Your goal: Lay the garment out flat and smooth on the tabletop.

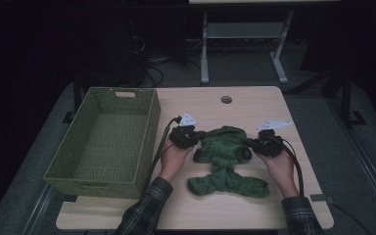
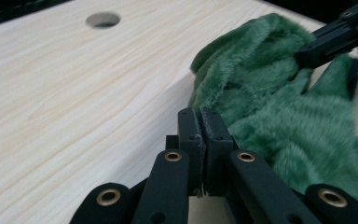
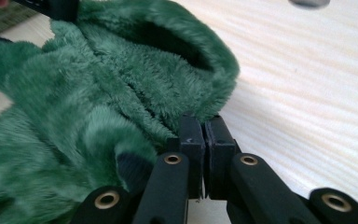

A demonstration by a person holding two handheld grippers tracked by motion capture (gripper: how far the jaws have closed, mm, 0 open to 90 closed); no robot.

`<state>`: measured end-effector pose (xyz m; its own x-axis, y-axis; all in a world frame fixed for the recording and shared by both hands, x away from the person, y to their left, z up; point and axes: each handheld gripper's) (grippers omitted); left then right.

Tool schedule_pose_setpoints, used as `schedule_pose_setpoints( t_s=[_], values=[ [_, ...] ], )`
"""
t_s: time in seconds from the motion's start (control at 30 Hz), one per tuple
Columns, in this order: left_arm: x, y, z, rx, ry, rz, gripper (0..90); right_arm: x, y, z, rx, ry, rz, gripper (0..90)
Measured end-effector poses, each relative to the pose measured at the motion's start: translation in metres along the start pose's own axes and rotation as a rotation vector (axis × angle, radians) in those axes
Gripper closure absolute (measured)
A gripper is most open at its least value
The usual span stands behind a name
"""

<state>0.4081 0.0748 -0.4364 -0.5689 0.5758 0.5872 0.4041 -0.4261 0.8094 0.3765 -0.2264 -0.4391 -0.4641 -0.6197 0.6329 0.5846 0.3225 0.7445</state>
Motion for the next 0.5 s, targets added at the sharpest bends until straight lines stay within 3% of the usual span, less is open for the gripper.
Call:
schedule_pose_setpoints(
  t_s=[0.07, 0.17, 0.27, 0.33, 0.43, 0.5],
  values=[
    [-0.007, -0.006, 0.001, 0.021, 0.0, 0.017, 88.0, -0.006, -0.002, -0.004, -0.018, -0.003, 0.014, 87.0],
    [-0.018, -0.013, 0.003, 0.016, 0.004, 0.058, 87.5, -0.014, -0.006, -0.009, -0.033, -0.012, 0.031, 85.8],
    [-0.023, -0.016, 0.006, 0.015, 0.012, 0.066, 87.0, -0.018, -0.009, -0.012, -0.039, -0.04, 0.048, 81.0],
    [-0.023, -0.016, 0.01, 0.04, 0.02, 0.058, 84.6, -0.017, -0.011, -0.015, -0.041, -0.067, 0.059, 77.3],
    [-0.017, -0.014, 0.013, 0.064, 0.019, 0.037, 78.8, -0.009, -0.012, -0.019, -0.066, -0.06, 0.025, 76.0],
    [-0.013, -0.012, 0.013, 0.048, 0.017, 0.023, 76.0, -0.004, -0.009, -0.019, -0.066, -0.053, 0.0, 74.6]
  ],
)
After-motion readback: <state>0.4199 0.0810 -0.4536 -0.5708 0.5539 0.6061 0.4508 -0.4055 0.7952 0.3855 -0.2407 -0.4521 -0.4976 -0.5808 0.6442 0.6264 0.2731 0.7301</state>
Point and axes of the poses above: each handheld gripper's, and its own axes: x roughly backward along the jaws, y roughly out of its top, z roughly to its left, and after that the axes turned 7 degrees about y, right-handed
